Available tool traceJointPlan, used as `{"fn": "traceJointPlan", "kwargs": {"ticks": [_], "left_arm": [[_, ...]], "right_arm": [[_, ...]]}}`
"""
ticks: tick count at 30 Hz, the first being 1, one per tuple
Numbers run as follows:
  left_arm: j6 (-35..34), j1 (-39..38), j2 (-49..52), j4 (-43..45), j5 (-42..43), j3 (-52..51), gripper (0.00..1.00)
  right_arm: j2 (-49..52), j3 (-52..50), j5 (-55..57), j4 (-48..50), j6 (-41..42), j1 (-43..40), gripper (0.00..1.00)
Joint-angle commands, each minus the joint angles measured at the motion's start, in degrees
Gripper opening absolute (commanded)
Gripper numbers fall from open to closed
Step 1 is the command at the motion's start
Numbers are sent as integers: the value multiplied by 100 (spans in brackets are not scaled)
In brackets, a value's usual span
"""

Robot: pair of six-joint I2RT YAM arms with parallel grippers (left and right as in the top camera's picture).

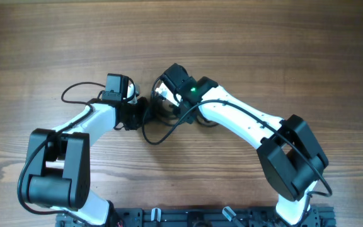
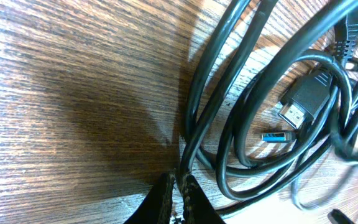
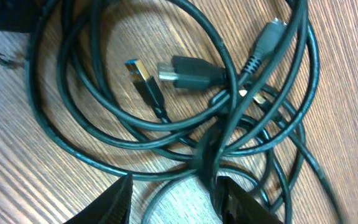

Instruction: Untangle cables

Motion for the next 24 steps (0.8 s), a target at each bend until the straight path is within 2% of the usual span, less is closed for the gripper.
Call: {"fn": "traceJointPlan", "kwargs": {"ticks": [1,3,5,8,10,13,19,21,24], "left_arm": [[4,-15,122,0,-76,20,9],[4,-15,122,17,-74,22,10],[4,-15,122,20,-74,31,10],[4,-15,122,17,-74,31,9],[4,-15,122,17,-74,31,9],[4,-15,122,17,-33,31,10],[4,-15,122,20,-31,31,10],[4,-15,122,20,-33,31,9],[4,-15,122,20,-33,31,9]], "right_arm": [[-72,122,-612,-442,-114,-52,46],[-72,129,-1239,-793,142,-52,47],[-72,129,-1351,-1110,238,-55,47],[-72,87,-975,-1532,463,-61,47],[-70,-114,-341,-1322,511,-61,48],[-70,-586,273,-323,472,-118,48],[-72,-662,186,706,107,-291,48],[-72,-662,-105,833,-286,-271,48],[-72,-520,140,778,-433,-271,44]]}}
